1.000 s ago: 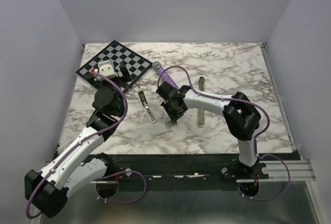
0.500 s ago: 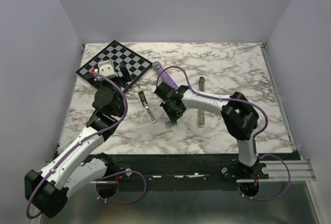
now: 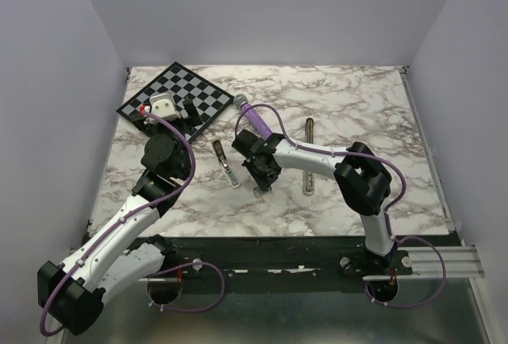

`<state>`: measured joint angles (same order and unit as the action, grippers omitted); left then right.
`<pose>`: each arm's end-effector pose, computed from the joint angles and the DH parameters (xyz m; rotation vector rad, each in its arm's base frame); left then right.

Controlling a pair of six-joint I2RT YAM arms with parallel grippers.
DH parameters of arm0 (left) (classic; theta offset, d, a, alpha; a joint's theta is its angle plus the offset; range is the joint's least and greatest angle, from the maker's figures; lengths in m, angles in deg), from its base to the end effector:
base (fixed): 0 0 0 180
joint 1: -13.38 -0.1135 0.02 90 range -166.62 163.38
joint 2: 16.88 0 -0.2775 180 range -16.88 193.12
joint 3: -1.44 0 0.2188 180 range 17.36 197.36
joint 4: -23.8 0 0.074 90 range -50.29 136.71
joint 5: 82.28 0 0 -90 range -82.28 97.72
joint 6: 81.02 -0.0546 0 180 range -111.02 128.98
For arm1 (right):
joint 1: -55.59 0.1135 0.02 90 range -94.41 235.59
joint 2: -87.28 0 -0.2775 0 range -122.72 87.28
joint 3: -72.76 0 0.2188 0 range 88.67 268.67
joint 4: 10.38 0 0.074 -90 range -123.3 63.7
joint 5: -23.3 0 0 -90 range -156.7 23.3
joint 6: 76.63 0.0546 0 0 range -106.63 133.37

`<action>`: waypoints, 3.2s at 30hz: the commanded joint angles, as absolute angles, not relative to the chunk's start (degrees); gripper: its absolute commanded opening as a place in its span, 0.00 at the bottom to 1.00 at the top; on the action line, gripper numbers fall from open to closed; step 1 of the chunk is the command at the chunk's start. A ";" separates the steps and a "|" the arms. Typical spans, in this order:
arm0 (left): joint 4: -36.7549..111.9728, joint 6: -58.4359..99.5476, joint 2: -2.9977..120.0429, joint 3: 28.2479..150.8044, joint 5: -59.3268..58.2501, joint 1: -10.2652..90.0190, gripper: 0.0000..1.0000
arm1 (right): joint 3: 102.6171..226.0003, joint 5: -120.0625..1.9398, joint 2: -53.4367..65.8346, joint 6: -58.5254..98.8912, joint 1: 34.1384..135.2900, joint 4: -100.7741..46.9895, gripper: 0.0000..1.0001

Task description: Load the staples into the stapler

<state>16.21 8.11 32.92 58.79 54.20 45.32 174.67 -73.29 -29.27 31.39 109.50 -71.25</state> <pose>0.1614 -0.0540 0.3833 -0.3102 1.3554 0.0774 0.2335 0.3097 0.1823 -0.8639 2.7357 0.0805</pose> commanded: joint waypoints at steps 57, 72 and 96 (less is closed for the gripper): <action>16.16 8.80 31.90 58.31 47.71 45.11 0.98 | 134.11 -51.67 -11.51 45.63 90.57 -19.61 0.18; 16.25 8.80 32.25 58.31 47.89 45.11 0.98 | 137.01 -61.43 -9.05 41.32 90.13 -32.79 0.32; 16.60 8.80 32.33 58.66 47.89 45.11 0.98 | 148.26 -58.07 -12.91 42.02 93.29 -44.82 0.40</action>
